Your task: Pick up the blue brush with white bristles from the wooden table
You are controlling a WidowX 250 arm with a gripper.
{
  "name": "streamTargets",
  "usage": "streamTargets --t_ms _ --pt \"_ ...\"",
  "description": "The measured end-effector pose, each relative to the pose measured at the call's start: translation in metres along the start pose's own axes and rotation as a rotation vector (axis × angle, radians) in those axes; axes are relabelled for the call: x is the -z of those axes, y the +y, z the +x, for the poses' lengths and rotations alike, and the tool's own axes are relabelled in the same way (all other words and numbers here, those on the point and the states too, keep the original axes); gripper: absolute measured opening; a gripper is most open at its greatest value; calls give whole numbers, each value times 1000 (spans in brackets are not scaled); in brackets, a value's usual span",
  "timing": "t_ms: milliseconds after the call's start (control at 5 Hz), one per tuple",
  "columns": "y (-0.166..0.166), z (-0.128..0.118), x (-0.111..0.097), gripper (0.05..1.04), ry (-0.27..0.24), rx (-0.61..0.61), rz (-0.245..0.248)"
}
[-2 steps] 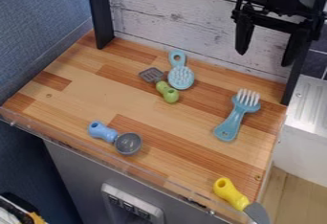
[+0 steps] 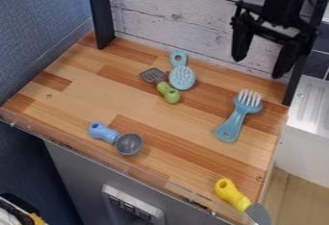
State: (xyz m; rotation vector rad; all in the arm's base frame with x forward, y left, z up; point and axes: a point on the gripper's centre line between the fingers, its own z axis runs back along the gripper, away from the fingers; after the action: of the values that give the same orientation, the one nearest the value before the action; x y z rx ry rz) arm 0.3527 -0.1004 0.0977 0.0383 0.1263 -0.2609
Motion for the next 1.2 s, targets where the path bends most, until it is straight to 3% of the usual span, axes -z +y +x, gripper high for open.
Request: streamTargets --t_ms 400,600,800,1000,1200 --pt "0 -18 8 996 -26 457 21" --pt "-1 -24 32 996 -28 612 23" --pt "-1 -26 46 998 -51 619 29" --pt "-1 -23 58 998 -74 508 33" --pt "-7 -18 79 996 -65 329 19"
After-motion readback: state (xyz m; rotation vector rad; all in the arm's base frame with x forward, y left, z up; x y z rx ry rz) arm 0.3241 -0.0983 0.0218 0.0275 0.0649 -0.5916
